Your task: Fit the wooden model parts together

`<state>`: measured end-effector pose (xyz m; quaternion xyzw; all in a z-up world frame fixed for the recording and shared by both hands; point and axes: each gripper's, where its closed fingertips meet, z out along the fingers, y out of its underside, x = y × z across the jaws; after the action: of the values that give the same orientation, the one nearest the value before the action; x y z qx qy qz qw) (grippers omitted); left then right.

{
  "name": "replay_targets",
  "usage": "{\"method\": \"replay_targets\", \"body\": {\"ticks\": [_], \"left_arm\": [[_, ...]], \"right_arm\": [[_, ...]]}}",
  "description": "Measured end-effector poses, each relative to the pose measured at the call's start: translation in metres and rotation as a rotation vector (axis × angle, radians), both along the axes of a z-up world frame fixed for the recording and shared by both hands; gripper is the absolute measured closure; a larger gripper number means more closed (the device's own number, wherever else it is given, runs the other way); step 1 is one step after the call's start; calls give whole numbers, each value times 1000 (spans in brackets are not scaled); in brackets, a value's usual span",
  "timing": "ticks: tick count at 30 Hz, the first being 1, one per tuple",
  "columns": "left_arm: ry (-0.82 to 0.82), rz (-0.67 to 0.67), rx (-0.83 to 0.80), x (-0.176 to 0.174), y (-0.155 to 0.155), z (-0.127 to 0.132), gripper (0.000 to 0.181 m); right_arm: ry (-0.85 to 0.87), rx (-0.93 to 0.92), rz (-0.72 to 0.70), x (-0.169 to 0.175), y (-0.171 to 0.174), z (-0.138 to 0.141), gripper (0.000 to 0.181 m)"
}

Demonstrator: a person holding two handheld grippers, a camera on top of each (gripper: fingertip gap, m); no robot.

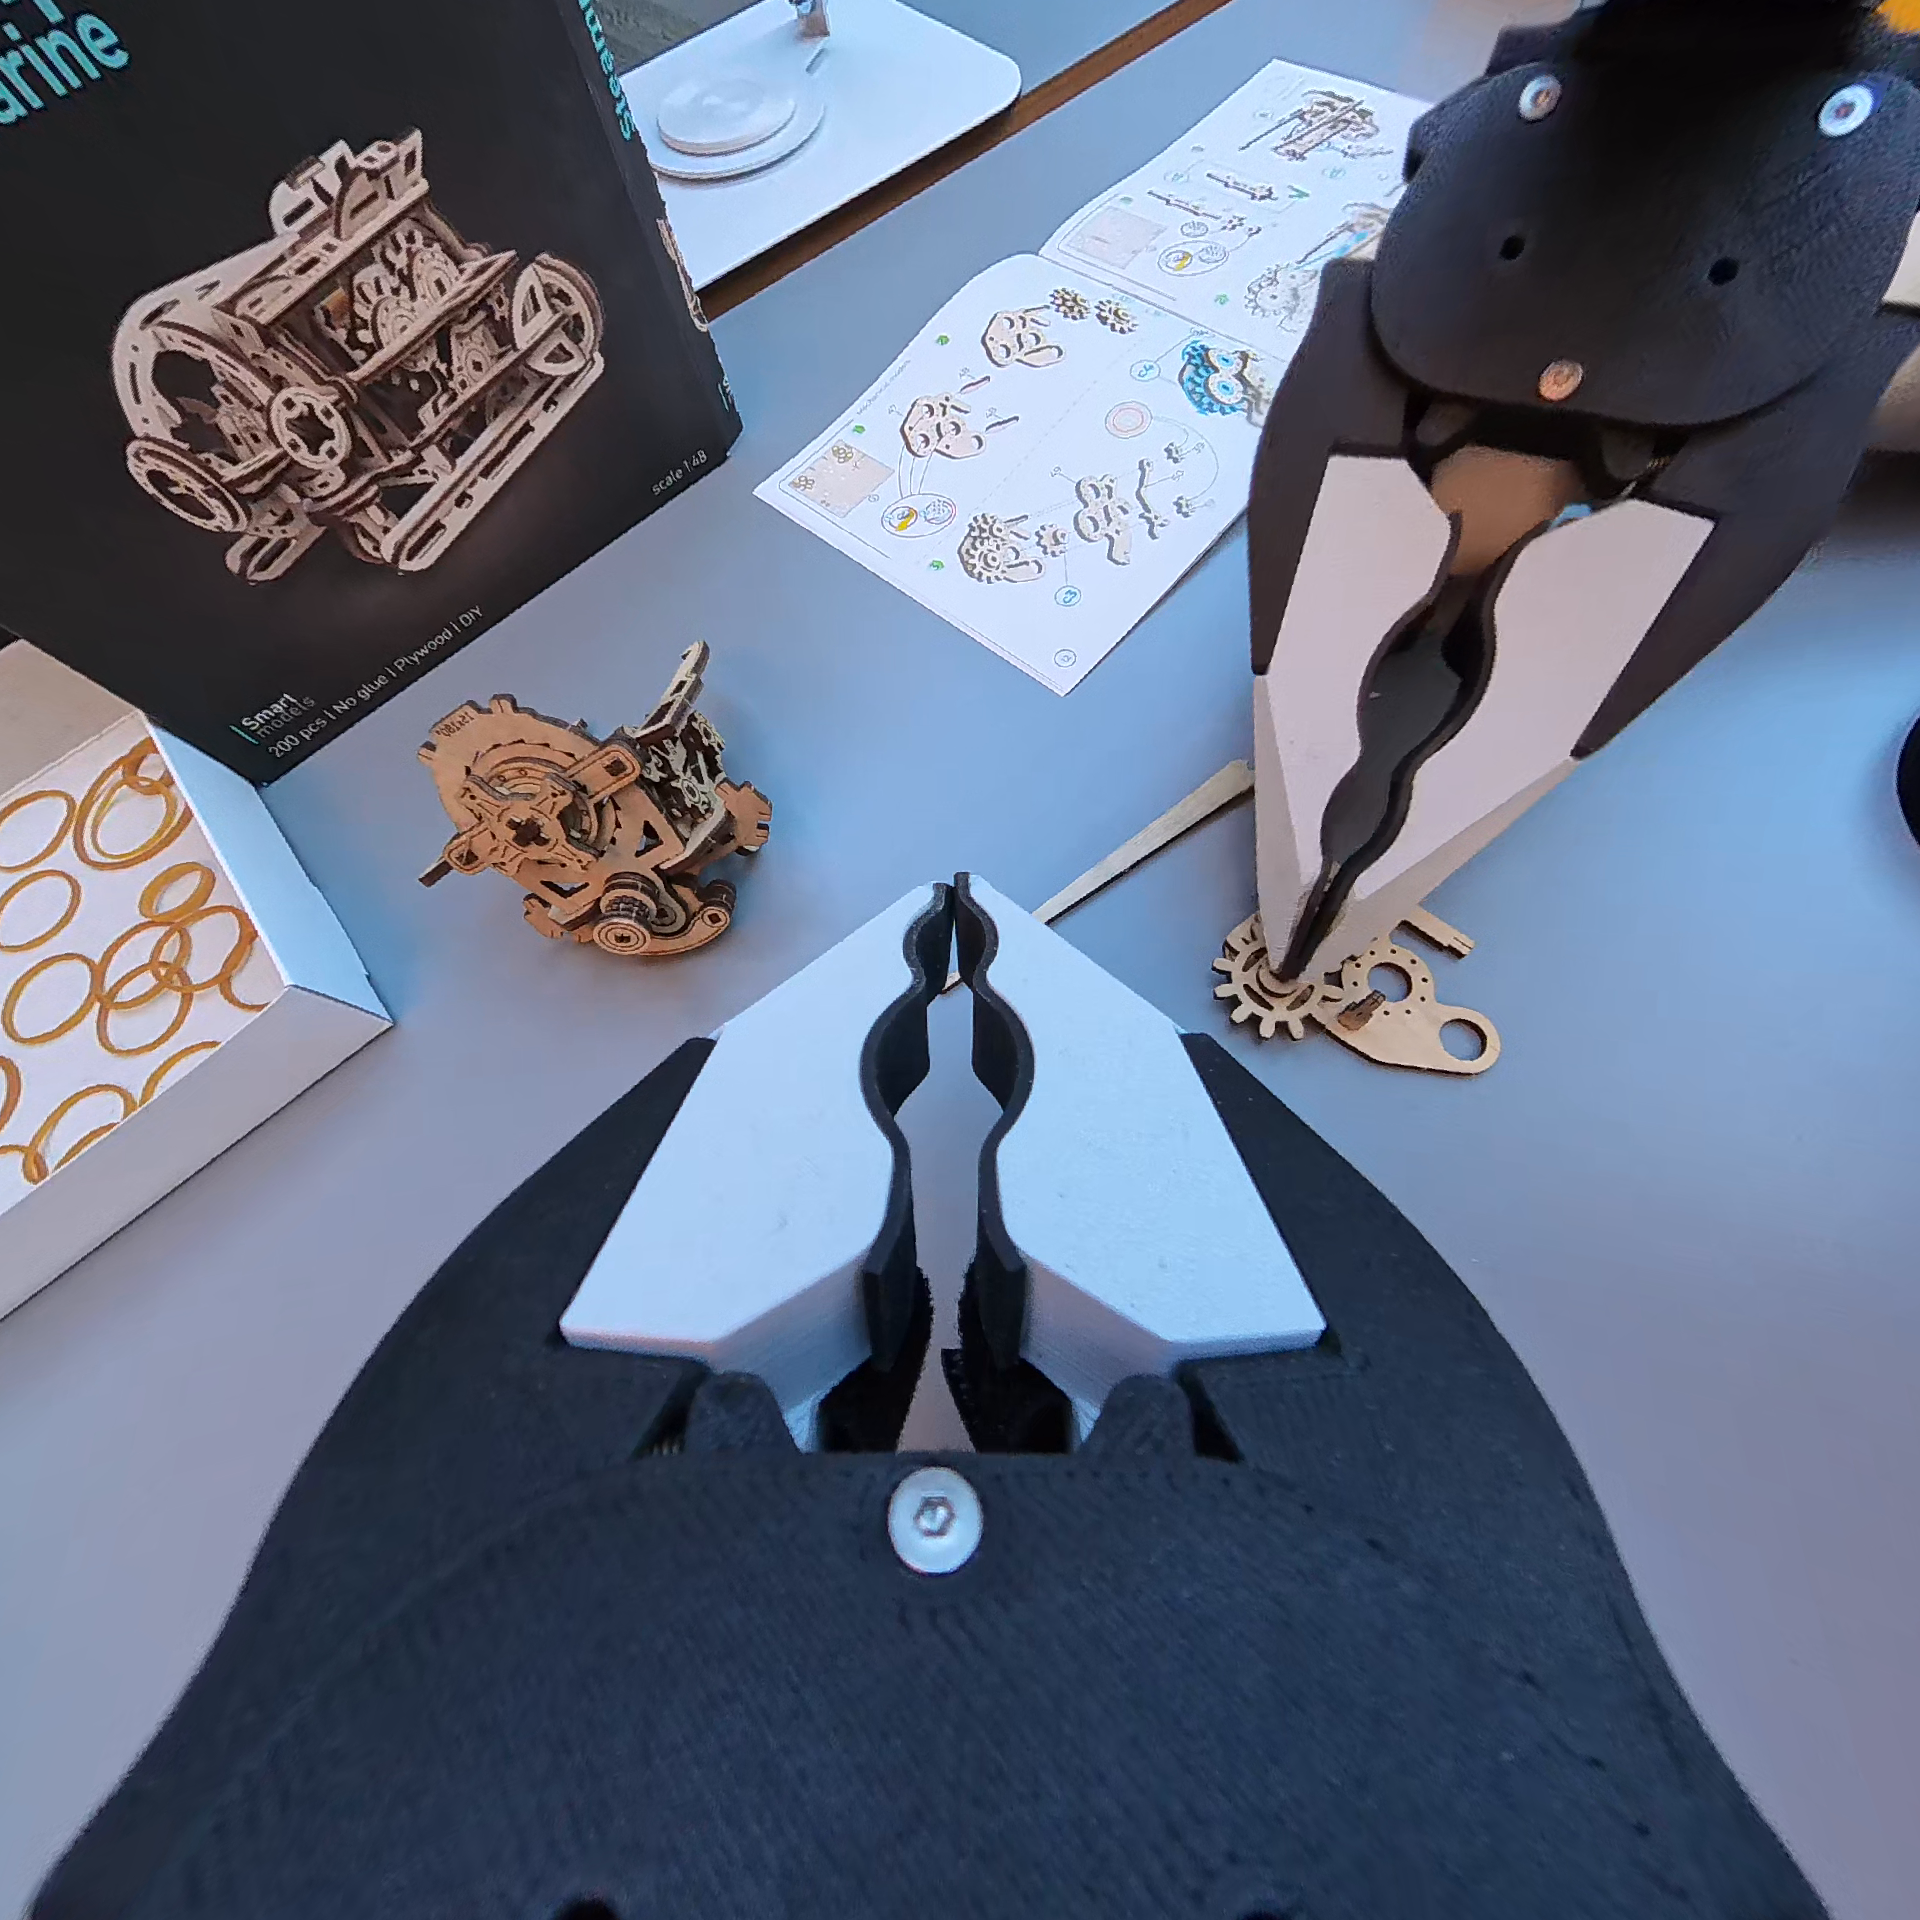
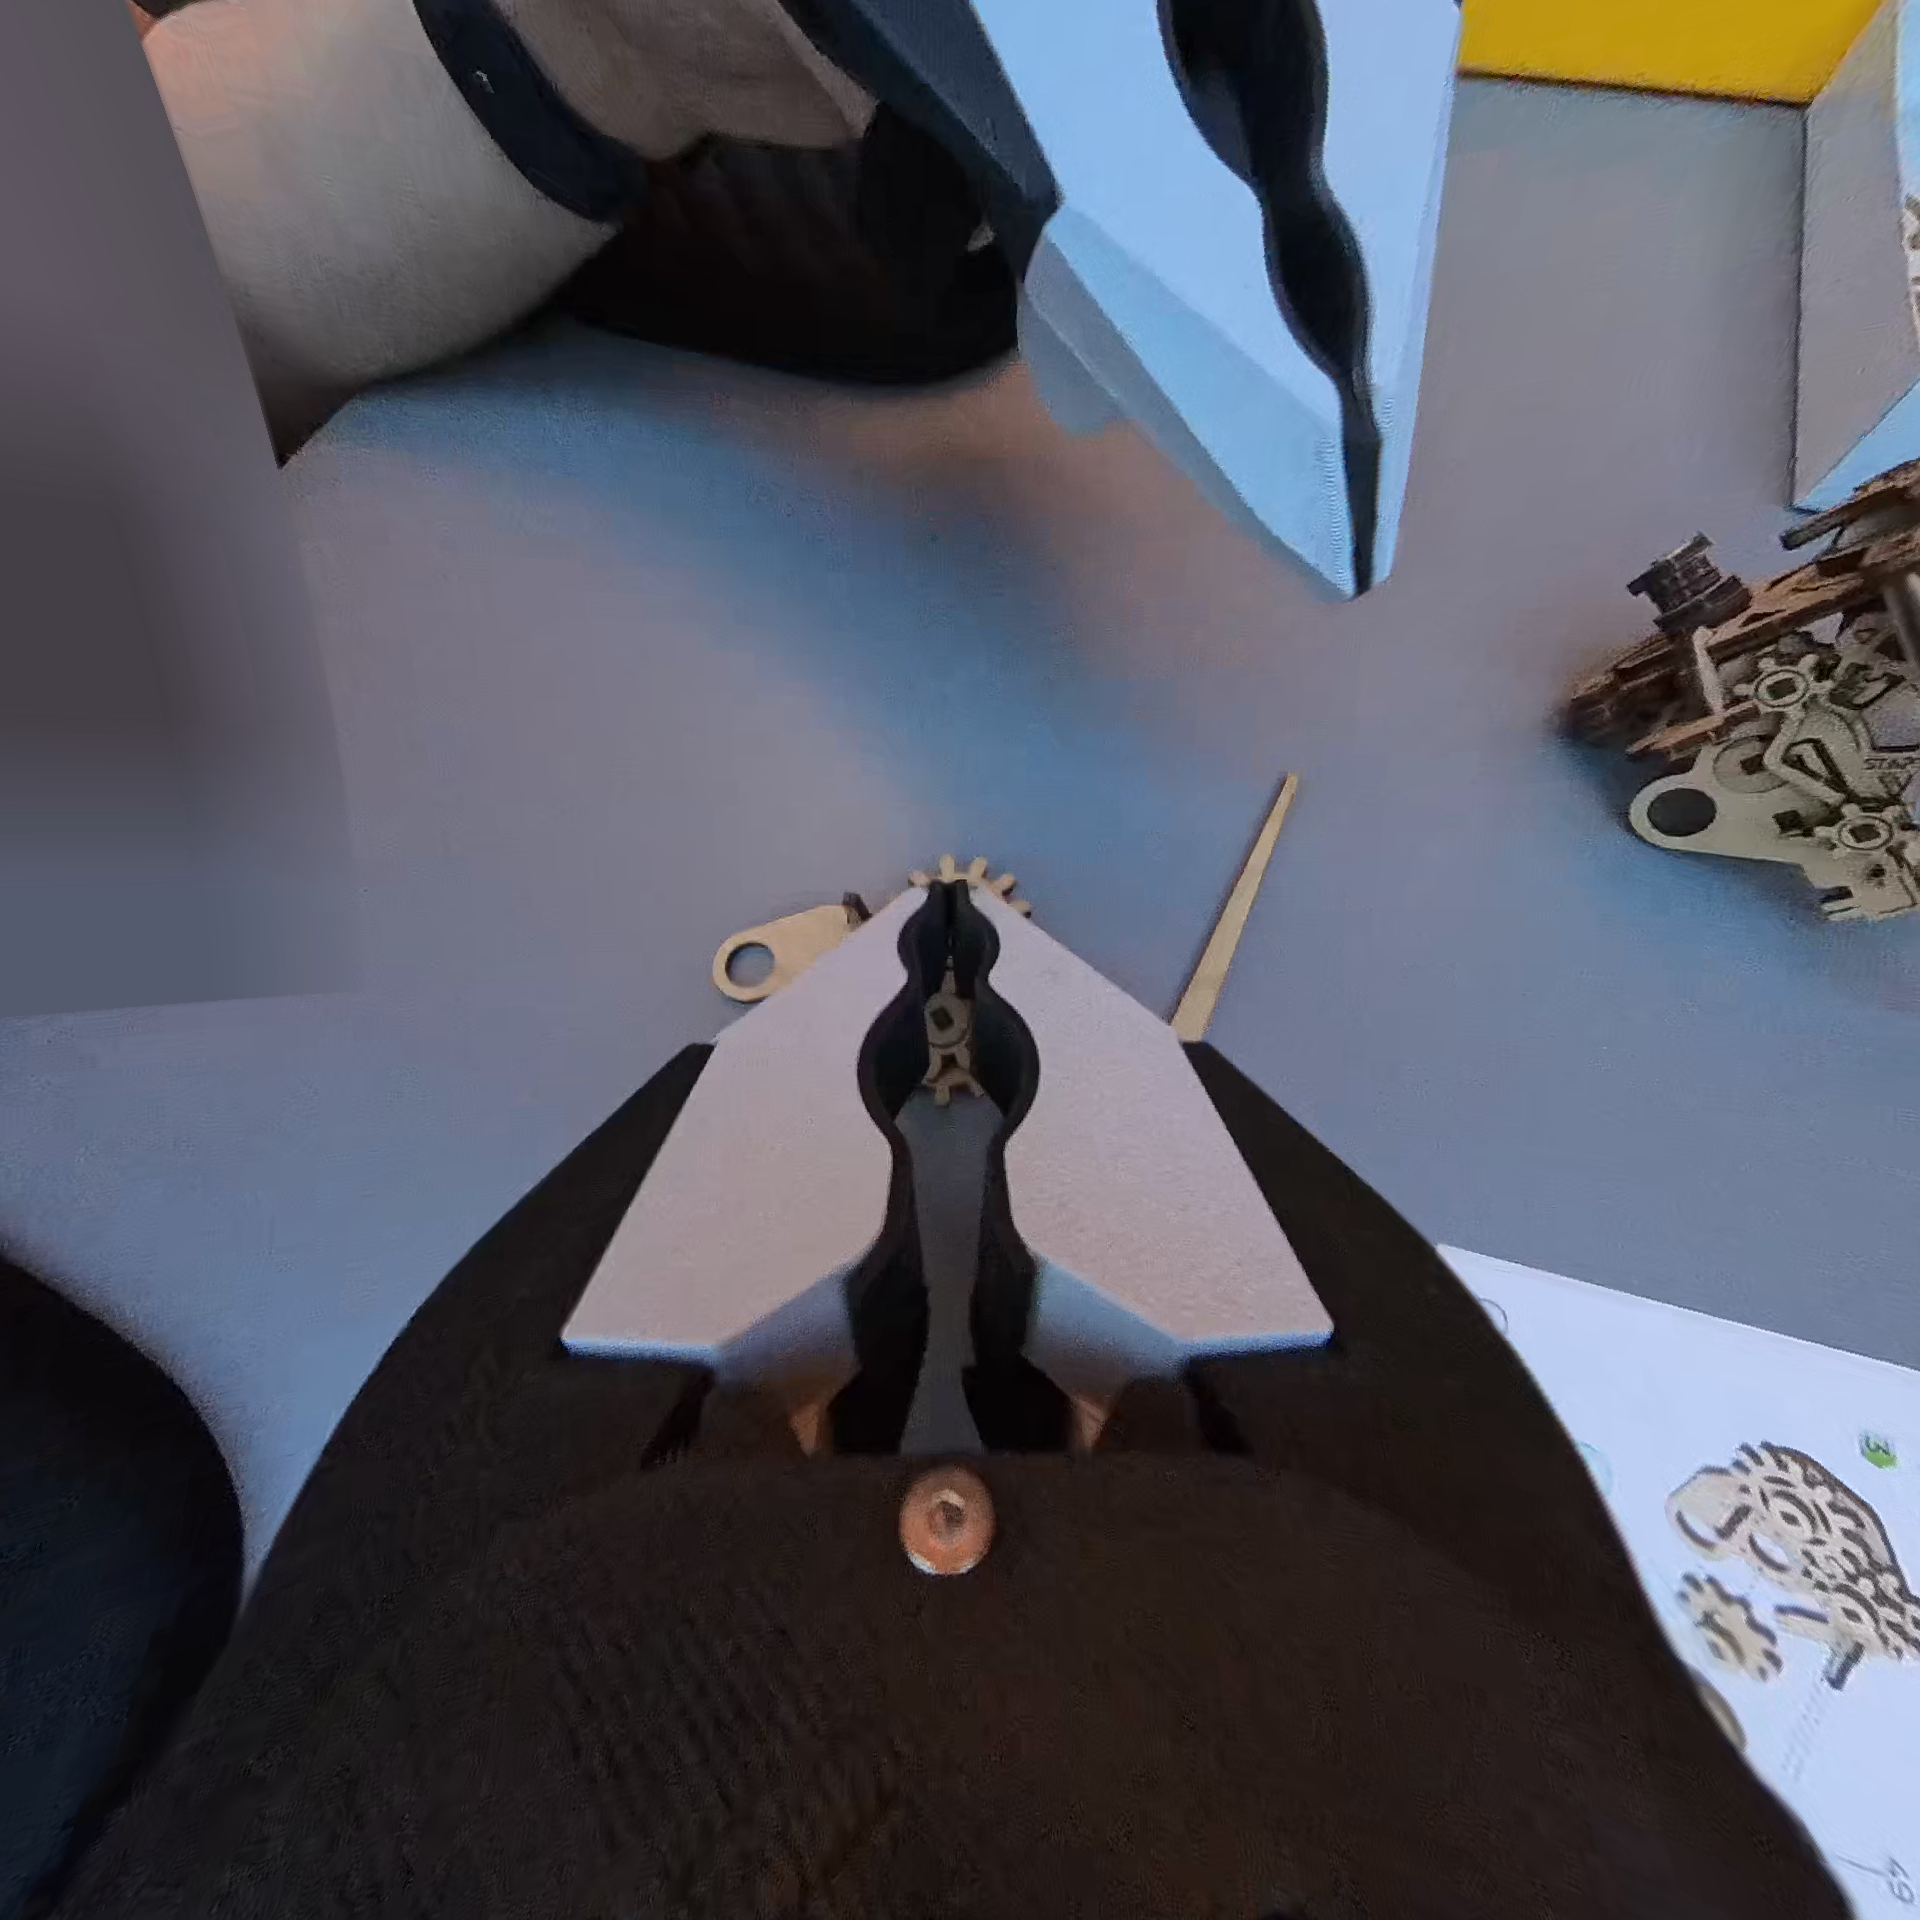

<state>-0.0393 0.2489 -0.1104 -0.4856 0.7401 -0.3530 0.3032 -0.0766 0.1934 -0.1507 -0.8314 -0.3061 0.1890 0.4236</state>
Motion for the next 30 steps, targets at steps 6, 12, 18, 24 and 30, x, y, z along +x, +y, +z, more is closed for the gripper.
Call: {"method": "replay_targets", "body": {"ticks": [6, 12, 18, 24, 30], "left_arm": [[2, 0, 2, 0, 0, -1, 181], [4, 0, 2, -1, 0, -1, 181], [3, 1, 6, -1, 1, -1, 181], [2, 2, 4, -1, 1, 0, 181], [10, -2, 14, -1, 1, -3, 181]], "right_arm": [[-2, -3, -8, 1, 1, 0, 181], [-2, 5, -8, 0, 0, 2, 181], [1, 71, -18, 3, 1, 15, 181], [11, 54, -14, 13, -15, 10, 181], [-40, 30, -3, 16, -17, 2, 181]]}}
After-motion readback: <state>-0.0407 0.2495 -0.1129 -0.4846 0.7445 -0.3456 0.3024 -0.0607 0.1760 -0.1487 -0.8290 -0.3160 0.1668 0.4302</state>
